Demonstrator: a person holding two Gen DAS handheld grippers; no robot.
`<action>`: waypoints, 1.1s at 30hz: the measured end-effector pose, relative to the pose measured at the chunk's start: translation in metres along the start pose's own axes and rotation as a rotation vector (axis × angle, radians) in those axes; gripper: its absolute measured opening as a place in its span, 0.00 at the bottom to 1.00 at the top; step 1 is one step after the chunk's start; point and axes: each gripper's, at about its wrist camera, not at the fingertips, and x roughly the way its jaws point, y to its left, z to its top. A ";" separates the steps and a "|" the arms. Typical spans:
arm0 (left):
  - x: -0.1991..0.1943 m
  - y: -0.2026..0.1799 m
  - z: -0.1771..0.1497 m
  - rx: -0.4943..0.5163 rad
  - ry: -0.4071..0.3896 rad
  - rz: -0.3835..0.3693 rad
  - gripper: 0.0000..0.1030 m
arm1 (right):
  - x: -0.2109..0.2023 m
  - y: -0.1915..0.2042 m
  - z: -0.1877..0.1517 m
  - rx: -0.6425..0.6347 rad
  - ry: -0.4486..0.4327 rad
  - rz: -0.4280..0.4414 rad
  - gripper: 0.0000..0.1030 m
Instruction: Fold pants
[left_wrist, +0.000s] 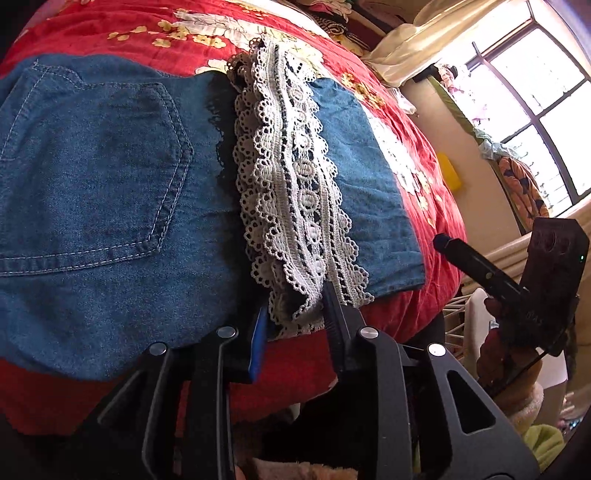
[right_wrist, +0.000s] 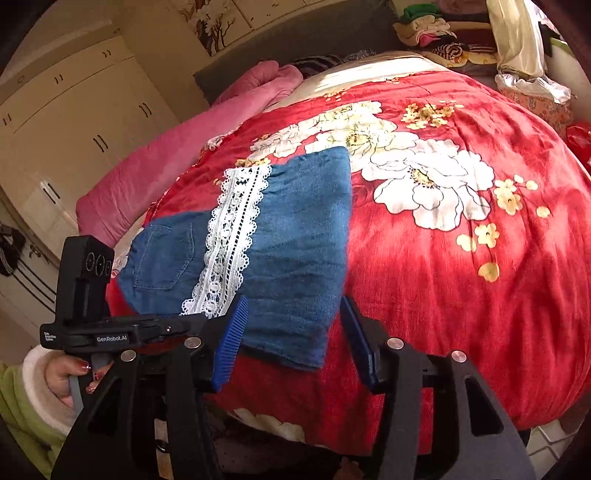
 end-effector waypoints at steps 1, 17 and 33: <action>0.000 -0.001 0.000 0.009 -0.002 0.007 0.20 | -0.001 0.002 0.003 -0.007 -0.004 0.001 0.50; -0.007 -0.012 -0.004 0.152 -0.053 0.100 0.37 | 0.082 0.026 0.053 -0.121 0.156 -0.030 0.50; -0.021 -0.011 0.000 0.143 -0.086 0.064 0.48 | 0.081 0.015 0.046 0.025 0.104 0.019 0.60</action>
